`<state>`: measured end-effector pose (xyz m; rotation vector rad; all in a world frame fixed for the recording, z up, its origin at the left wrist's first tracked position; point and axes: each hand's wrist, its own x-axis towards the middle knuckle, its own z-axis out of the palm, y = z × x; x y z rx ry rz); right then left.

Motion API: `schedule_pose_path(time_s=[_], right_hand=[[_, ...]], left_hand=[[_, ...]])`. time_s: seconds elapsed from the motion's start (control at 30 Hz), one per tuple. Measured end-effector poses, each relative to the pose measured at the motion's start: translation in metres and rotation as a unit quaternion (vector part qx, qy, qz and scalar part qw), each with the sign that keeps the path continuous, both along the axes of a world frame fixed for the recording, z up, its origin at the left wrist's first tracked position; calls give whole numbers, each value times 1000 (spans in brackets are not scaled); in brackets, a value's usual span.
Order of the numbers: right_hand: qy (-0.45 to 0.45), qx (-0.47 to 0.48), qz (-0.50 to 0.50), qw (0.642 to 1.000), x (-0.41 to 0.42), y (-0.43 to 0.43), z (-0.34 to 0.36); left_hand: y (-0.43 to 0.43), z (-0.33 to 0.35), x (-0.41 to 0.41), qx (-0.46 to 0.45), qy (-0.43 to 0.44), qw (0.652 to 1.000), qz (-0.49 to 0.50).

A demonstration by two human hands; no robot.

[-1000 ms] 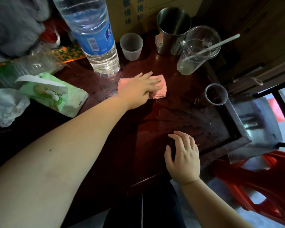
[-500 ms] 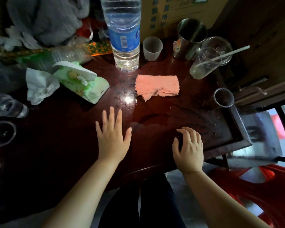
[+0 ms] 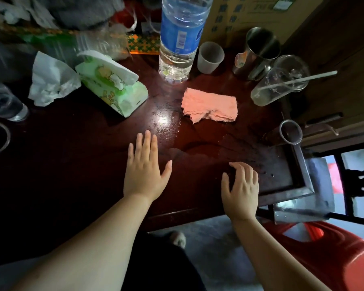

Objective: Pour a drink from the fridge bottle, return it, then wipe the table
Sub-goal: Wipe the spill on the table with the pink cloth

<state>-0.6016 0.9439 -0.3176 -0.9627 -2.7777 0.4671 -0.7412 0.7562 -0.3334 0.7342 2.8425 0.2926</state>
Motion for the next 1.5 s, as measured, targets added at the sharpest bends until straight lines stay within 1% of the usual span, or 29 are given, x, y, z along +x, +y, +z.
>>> schedule_pose_path(time_s=[0.07,0.13,0.2,0.27,0.37,0.43,0.5,0.53,0.6,0.67,0.77,0.87,0.93,1.0,1.07,1.13,1.17,1.2,1.23,1.3,1.33,1.37,1.4,1.43,1.5], right_hand=[[2,-4,8,1000,-1,2,0],[41,-23,19,999,-9,8,4],[98,-38,58,993,-33,17,14],[126,-34,116,985,-76,31,26],[92,-6,242,966,-149,57,32],[27,22,335,942,-179,74,26],[-27,58,384,921,-188,86,17],[-31,68,388,919,-189,89,13],[-17,54,372,926,-189,92,9],[-22,41,353,934,-191,94,5],[-30,18,295,955,-190,101,2],[-7,-20,227,974,-178,103,1],[-6,-14,175,984,-169,101,1],[-21,12,132,991,-160,97,0],[-38,39,106,993,-154,90,0],[-36,27,94,995,-153,90,2],[-27,13,104,994,-155,93,4],[-17,16,133,991,-156,97,7],[-10,39,182,983,-158,101,9],[-14,102,295,950,-159,108,9],[-18,112,347,931,-161,111,6],[-26,101,388,916,-162,112,2],[-36,79,410,908,-162,111,-1],[-44,53,411,909,-163,109,-4],[-39,-1,370,928,-163,108,-7]], left_hand=[[0,-2,-1,9,2,1000,6],[2,-3,-1,10,5,1000,12],[2,-4,-1,1,10,1000,18],[2,-5,0,-11,14,1000,17],[2,-4,-1,-13,15,1000,19],[2,-4,-1,-23,17,999,19],[3,-4,-2,-26,17,999,16],[2,-3,-2,-25,15,999,16],[2,-3,-3,-20,15,1000,17],[2,-3,-2,-15,14,1000,18],[2,-3,-2,-10,10,1000,19],[2,-2,-1,-18,15,1000,19],[3,-1,-1,-13,14,1000,21],[2,-1,-2,-6,13,1000,24],[3,-2,-2,-1,15,1000,23],[2,-2,-2,-1,14,1000,23],[2,-2,-2,-1,13,1000,24],[2,-2,-2,-1,13,1000,26],[2,-1,-2,-2,13,1000,27],[1,-1,-1,-5,12,1000,27],[1,-1,-1,-6,12,1000,26],[2,-1,-2,-6,12,1000,25],[2,-1,-2,-6,12,1000,24],[2,0,-1,-5,11,1000,23],[3,-1,-1,-4,10,1000,23]])
